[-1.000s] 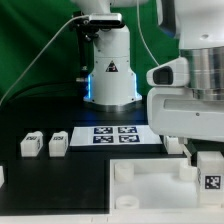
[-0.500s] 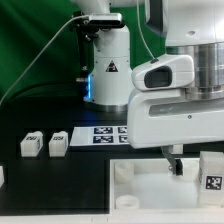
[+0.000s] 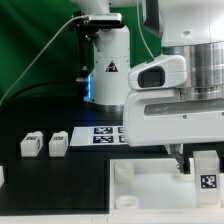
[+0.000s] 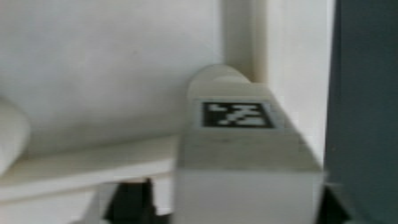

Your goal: Assemble one leg

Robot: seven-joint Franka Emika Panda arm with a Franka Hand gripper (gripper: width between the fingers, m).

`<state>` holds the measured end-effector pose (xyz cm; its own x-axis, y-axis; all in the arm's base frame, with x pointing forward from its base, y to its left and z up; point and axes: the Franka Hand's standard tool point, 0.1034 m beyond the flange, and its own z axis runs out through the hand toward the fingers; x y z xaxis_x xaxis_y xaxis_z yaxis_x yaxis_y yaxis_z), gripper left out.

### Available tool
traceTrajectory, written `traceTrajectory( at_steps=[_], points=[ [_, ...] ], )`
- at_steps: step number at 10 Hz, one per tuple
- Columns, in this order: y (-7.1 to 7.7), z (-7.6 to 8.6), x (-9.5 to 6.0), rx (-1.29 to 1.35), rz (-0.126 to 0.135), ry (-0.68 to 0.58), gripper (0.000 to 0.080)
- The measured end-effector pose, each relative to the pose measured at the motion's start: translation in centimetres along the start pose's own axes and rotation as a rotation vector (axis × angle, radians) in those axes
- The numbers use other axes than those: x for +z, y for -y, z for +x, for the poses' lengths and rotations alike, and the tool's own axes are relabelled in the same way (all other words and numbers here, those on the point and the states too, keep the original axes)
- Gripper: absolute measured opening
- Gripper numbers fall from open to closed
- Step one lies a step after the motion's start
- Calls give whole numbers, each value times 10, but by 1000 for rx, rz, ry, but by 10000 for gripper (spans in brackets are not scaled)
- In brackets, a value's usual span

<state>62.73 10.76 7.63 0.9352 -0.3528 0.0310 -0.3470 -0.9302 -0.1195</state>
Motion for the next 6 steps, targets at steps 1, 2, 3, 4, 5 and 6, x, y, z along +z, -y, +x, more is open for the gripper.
traceTrajectory(
  at_steps=[1, 2, 3, 4, 5, 6],
  points=[
    [0, 0, 0, 88, 4, 2, 291],
    [-1, 1, 0, 246, 9, 1, 291],
    [-2, 1, 1, 387, 11, 2, 291],
    [-3, 0, 2, 556, 16, 9, 291],
    [-4, -1, 2, 762, 20, 14, 291],
    [-4, -1, 2, 940, 22, 19, 291]
  ],
)
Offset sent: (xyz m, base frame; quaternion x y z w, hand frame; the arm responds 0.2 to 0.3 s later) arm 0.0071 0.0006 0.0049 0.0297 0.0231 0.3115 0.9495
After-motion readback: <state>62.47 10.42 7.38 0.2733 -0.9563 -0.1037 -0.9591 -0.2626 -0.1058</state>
